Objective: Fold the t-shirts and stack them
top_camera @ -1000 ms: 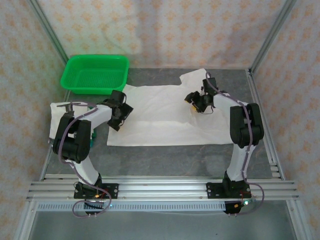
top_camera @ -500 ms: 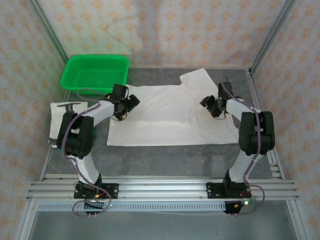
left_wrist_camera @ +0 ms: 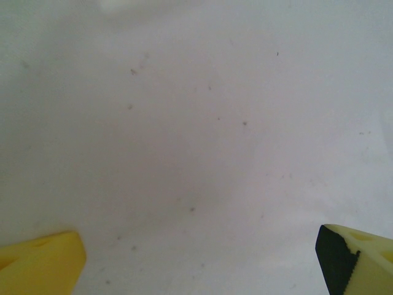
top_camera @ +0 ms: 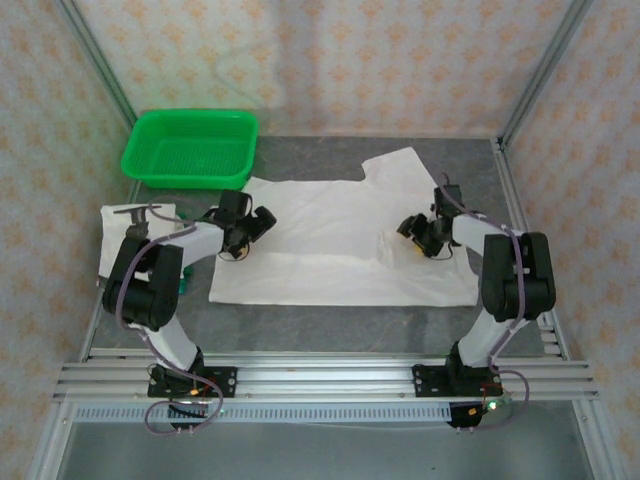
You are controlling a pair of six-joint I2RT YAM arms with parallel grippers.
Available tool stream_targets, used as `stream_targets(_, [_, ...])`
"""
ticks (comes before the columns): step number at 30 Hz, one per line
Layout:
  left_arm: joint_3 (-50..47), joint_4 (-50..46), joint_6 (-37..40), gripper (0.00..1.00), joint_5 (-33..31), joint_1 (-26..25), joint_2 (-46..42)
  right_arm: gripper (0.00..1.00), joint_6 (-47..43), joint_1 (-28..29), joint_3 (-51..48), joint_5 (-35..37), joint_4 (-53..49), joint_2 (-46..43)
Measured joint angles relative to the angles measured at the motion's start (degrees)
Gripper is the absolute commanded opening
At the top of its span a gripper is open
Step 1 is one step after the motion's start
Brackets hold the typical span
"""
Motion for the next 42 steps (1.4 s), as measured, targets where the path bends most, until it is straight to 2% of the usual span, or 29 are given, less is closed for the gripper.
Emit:
stream_targets(4, [-3.8,-0.3,-0.7,1.00,-0.1,-1.2,-3.8,0.59,-1.4,-0.1,-2.9,0.1,-1.0,-2.8])
stream_targets(8, [-3.7,-5.3,-0.9,1.00,-0.8,-2.0,-6.0,0.60,-2.6,-0.4,-3.1,0.2,-2.3,-3.9])
stream_targets(11, [0.4,-11.9,-0.1,1.00,-3.4,-2.0,-6.1,0.61,-3.3,-0.4,-2.6,0.2,-3.0,-4.9])
stream_targets(14, [8.5,-16.9,1.4,1.00,-6.7,-1.8,-5.8,0.61,-3.8,0.0,1.0,0.5,-3.8,-5.0])
stream_targets(20, [23.0,-19.1,3.5,1.00,-10.3,0.7,-0.9,0.61,-4.1,1.2,12.9,1.5,-2.6,1.7])
stream_targets(24, [26.4,-21.5,4.1,0.99,-12.7,2.3,3.6,0.61,-4.1,1.2,16.0,2.2,-2.5,8.4])
stream_targets(27, [28.2,-23.9,4.5,0.95,-14.5,2.9,6.9,0.59,-4.1,1.1,16.2,3.0,-3.5,11.6])
stream_targets(32, [32.0,-26.3,5.4,0.89,-16.8,3.4,12.0,0.58,-4.2,-0.5,16.0,3.3,-3.8,11.8])
stream_targets(42, [32.9,-26.8,5.4,0.89,-17.1,2.5,14.1,0.58,-7.0,-6.7,15.8,3.0,-5.0,11.7])
